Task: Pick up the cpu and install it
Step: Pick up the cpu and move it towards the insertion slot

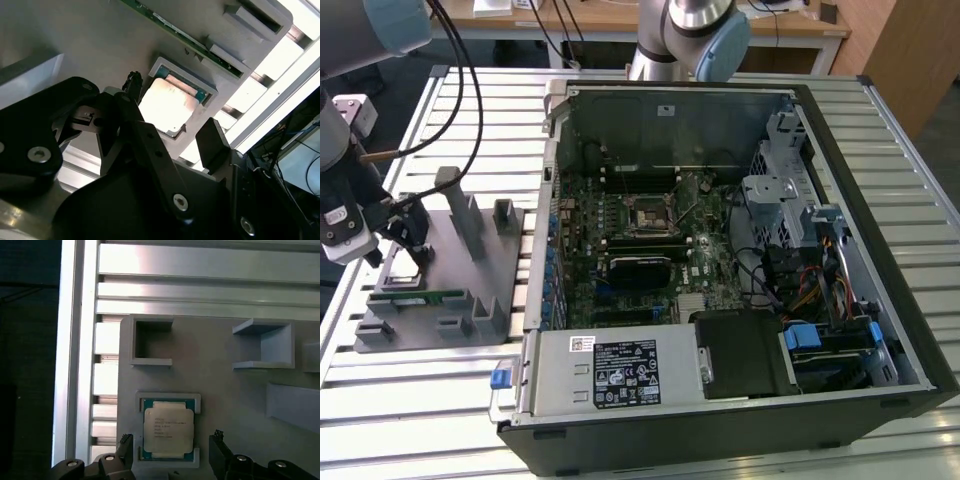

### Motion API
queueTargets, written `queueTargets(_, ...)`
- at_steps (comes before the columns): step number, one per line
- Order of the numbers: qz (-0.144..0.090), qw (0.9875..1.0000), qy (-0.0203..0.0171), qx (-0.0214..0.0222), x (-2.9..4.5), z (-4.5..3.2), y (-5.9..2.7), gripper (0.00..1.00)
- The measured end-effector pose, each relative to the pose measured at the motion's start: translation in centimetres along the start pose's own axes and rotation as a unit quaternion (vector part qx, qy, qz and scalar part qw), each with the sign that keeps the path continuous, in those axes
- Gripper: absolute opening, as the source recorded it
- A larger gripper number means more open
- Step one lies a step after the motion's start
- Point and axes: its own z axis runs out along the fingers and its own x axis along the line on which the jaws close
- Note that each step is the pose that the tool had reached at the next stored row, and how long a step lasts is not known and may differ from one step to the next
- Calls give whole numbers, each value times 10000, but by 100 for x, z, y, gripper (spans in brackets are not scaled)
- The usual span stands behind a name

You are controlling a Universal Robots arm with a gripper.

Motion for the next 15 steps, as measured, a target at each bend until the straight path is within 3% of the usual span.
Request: queueTargets(15,134,9999,-4,3,30,108,80,70)
